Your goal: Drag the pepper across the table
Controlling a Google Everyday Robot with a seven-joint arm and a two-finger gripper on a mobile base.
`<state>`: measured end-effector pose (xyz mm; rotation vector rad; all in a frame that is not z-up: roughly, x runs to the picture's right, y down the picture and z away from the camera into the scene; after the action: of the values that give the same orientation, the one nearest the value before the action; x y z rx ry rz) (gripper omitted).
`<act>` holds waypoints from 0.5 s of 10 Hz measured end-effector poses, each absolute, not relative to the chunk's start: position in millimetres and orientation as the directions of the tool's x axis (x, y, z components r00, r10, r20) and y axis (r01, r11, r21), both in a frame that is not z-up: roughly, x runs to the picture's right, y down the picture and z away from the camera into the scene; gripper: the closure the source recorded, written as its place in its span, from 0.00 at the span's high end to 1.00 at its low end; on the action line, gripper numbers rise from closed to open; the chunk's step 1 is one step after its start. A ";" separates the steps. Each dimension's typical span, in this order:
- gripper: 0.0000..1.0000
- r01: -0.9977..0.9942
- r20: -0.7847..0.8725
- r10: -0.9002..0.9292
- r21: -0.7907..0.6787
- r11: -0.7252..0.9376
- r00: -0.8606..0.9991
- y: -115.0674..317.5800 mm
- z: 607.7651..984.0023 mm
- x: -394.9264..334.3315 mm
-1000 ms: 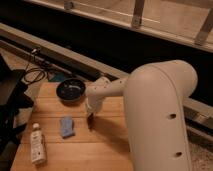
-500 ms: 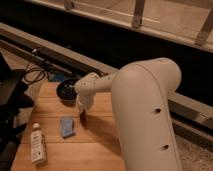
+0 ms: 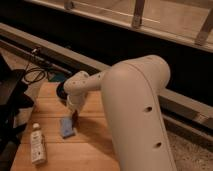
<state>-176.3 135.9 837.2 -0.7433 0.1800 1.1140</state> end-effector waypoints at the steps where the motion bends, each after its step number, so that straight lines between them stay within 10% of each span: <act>1: 0.01 -0.857 -0.483 0.742 -0.454 0.241 0.465 132.0 836.9 -176.1; 5: 0.01 -0.828 -0.462 0.722 -0.487 0.278 0.515 127.2 825.6 -218.2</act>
<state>-218.2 127.2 825.6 -0.7561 0.1613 1.0456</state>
